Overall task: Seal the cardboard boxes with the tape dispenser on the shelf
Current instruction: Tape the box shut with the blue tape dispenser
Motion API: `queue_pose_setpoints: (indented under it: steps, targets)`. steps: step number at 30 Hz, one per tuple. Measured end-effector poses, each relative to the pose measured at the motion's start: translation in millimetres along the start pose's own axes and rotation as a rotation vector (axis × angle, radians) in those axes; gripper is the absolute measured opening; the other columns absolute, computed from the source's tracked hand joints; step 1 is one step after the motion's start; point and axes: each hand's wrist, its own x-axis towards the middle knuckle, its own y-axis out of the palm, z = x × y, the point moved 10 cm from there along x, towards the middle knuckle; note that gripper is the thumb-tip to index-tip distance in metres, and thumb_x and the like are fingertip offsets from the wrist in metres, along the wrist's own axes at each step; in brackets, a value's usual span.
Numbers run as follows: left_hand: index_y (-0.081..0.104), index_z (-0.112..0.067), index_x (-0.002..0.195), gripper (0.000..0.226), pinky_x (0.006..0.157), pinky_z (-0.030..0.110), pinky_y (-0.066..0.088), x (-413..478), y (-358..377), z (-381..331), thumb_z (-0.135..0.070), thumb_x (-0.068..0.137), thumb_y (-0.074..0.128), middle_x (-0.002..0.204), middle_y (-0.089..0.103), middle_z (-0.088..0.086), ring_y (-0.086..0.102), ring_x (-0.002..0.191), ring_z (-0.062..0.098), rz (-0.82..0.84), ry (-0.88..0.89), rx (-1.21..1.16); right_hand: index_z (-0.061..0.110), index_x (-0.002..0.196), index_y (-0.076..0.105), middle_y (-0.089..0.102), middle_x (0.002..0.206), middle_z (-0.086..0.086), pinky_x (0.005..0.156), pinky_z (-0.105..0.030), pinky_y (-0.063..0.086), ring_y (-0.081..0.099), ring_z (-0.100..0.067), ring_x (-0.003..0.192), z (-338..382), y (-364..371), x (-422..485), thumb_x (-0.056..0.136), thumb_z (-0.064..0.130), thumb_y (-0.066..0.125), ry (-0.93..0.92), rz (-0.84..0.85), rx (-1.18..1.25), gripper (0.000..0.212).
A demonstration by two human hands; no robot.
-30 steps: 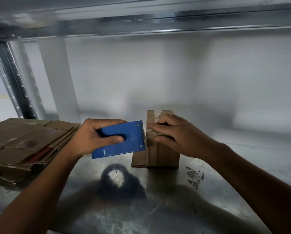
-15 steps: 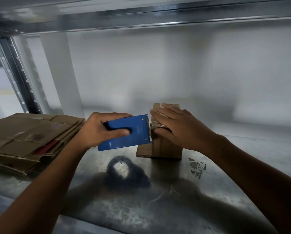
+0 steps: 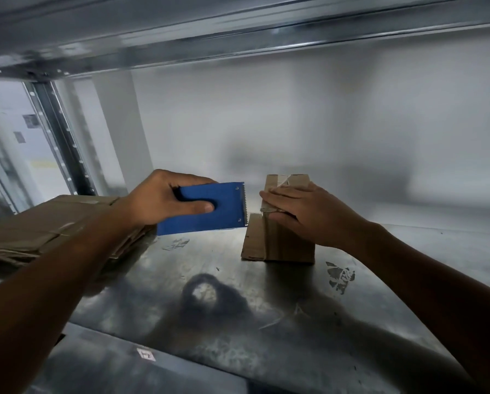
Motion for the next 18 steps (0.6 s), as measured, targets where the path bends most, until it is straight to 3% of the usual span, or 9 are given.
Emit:
queue_pose_setpoints:
  steps: [6,11,15,18]
  targets:
    - [0.074,-0.042,0.117,0.044,0.089,0.029,0.059,5.8,-0.1,-4.8,-0.055,0.076,0.082,0.110,0.076,-0.016,0.073,0.101,0.007,0.006,-0.039,0.157,0.036,0.159,0.024,0.033,0.164,0.009,0.122,-0.043,0.026,0.031,-0.018,0.151,-3.2,2.0,0.0,0.094,0.065,-0.001,0.010,0.000,0.007,0.076]
    - [0.073,-0.054,0.106,0.040,0.092,0.038,0.059,26.4,13.1,-10.5,-0.071,0.070,0.073,0.100,0.074,-0.028,0.069,0.093,-0.004,0.098,-0.167,0.397,0.027,0.158,0.031,0.038,0.161,0.004,0.122,-0.037,0.025,0.035,-0.018,0.148,-7.7,7.8,3.1,0.104,0.057,0.019,0.010,-0.005,0.012,0.063]
    - [0.074,-0.054,0.102,0.057,0.080,0.029,0.057,46.8,9.9,-25.5,-0.088,0.057,0.062,0.089,0.071,-0.035,0.065,0.084,-0.008,0.134,-0.236,0.664,0.021,0.150,0.046,0.048,0.155,-0.001,0.117,-0.034,0.029,0.045,-0.023,0.142,-6.7,5.4,6.0,0.108,0.044,0.034,-0.005,-0.036,0.025,0.049]
    - [0.075,-0.050,0.102,0.056,0.067,0.025,0.048,60.4,12.5,-40.2,-0.087,0.062,0.063,0.082,0.068,-0.032,0.062,0.078,-0.003,0.151,-0.221,0.872,0.021,0.148,0.050,0.053,0.151,-0.001,0.114,-0.040,0.036,0.050,-0.027,0.138,-3.4,1.6,5.0,0.108,0.044,0.036,0.008,-0.064,0.043,0.048]
